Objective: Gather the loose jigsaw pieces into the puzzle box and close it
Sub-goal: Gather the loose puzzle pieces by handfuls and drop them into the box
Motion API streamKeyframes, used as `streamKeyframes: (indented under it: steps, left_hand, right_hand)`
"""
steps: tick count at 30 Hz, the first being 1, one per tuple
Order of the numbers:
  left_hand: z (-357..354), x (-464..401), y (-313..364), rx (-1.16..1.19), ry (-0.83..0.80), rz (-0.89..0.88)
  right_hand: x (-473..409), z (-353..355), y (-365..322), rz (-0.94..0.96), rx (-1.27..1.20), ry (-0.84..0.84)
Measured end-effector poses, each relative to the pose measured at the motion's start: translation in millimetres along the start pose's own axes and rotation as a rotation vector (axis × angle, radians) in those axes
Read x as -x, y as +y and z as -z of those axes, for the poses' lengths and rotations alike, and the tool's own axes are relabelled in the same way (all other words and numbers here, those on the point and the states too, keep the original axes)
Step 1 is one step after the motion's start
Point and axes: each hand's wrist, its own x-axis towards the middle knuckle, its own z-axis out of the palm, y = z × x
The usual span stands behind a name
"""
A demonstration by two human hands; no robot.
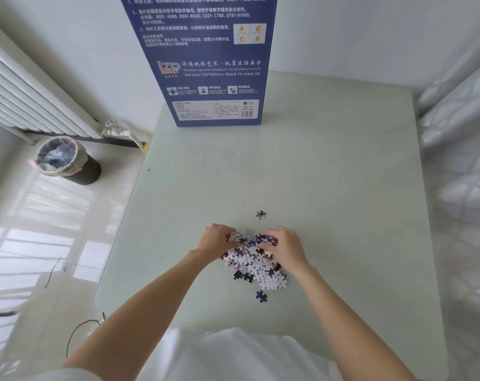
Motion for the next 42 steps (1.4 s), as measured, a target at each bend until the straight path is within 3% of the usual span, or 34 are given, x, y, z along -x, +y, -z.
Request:
streamKeyframes:
  steps: [5,11,20,26,30,35,42]
  left_hand:
    - [17.6,0.2,-4.9,0.096,-0.007,-0.030]
    - [87.8,2.2,12.0,0.159,0.109,-0.257]
    - [310.3,-16.4,77.0,0.113,0.401,-0.509]
    - [418.2,-54.4,121.1,0.165,0.589,-0.588]
    - [453.4,-85.4,137.3,0.031,0.690,-0.541]
    - [457.2,-110.1,134.0,-0.310,0.609,-0.495]
    - [456.6,-118.5,123.5,-0.341,0.570,-0.458]
  right_hand:
    - [9.9,13.4,-18.7,-0.080,-0.064,0.076]
    - [3.2,69.8,-79.5,0.032,-0.130,0.200]
    - [-80.0,225.1,-239.8,0.415,-0.127,0.507]
    - [-168.5,293.2,-306.7,0.472,-0.056,0.697]
    - [-213.2,297.8,-320.9,0.471,0.098,0.690]
    - [-239.1,294.7,-324.7,0.510,0.397,0.534]
    - [-250.2,291.8,-318.7,0.461,0.503,0.425]
